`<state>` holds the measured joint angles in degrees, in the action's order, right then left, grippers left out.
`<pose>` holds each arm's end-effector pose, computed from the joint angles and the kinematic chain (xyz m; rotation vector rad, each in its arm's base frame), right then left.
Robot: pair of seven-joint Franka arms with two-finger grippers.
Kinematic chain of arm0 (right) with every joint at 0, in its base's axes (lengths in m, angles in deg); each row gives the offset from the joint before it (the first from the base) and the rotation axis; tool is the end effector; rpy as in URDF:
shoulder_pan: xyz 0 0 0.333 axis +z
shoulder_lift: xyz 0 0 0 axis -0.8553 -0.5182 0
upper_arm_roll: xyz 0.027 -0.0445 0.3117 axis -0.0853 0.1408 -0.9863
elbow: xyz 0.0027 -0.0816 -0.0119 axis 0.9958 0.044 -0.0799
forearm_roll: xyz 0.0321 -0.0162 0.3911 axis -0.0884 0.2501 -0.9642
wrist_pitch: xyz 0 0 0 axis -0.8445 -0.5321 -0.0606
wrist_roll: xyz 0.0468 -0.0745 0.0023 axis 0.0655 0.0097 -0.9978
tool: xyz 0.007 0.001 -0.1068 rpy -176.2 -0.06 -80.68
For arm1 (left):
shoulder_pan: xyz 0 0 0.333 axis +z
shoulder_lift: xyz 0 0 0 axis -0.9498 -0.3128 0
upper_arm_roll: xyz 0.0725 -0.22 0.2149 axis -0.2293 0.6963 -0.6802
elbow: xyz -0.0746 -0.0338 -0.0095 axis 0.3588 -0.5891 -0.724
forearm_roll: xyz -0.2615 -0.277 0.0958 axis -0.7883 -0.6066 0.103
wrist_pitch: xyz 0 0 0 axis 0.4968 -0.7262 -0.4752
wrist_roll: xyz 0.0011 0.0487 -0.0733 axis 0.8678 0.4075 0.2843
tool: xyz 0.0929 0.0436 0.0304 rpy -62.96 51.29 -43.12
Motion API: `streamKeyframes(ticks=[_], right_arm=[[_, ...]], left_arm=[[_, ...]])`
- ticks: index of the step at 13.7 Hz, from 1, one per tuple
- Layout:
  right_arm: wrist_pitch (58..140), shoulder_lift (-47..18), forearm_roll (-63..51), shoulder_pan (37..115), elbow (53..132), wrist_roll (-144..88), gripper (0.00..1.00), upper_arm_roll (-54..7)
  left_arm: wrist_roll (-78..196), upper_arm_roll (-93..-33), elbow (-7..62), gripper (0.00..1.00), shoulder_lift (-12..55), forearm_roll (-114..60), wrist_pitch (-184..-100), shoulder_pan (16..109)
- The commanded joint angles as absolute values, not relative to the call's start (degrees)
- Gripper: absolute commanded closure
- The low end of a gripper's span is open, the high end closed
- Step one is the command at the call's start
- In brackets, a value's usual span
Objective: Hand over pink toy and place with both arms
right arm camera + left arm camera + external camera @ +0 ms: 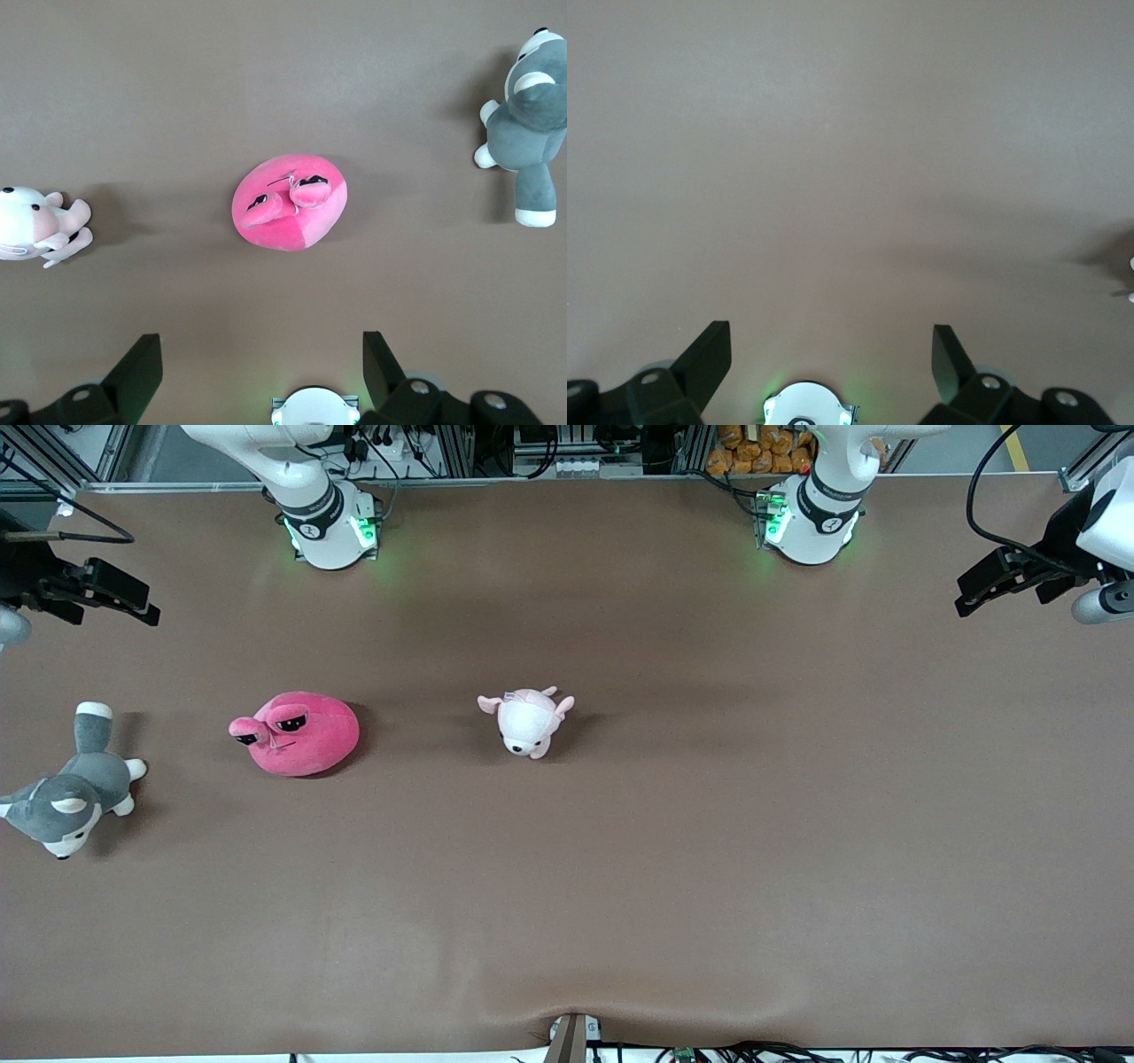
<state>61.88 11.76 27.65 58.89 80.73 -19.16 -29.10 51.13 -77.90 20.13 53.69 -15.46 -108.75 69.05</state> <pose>0.5203 0.0084 0.6527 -3.0861 0.0822 0.1762 0.5037 -0.0475 0.6589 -3.0734 -0.2306 0.0457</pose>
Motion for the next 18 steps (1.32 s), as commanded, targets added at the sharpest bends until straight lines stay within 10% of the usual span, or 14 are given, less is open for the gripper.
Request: streamKeyframes(ticks=[1, 18], right_arm=[[62.8, 12.1, 28.4, 59.3, 81.5, -19.9, 0.00, -28.7], [62.8, 11.9, 28.4, 59.3, 81.8, -19.9, 0.00, -28.7]], left_arm=[[52.8, -77.9, 18.9, 0.00, 53.4, -15.4, -107.4, 69.3], [57.6, -77.9, 17.7, 0.00, 53.2, -12.6, -107.3, 69.3]])
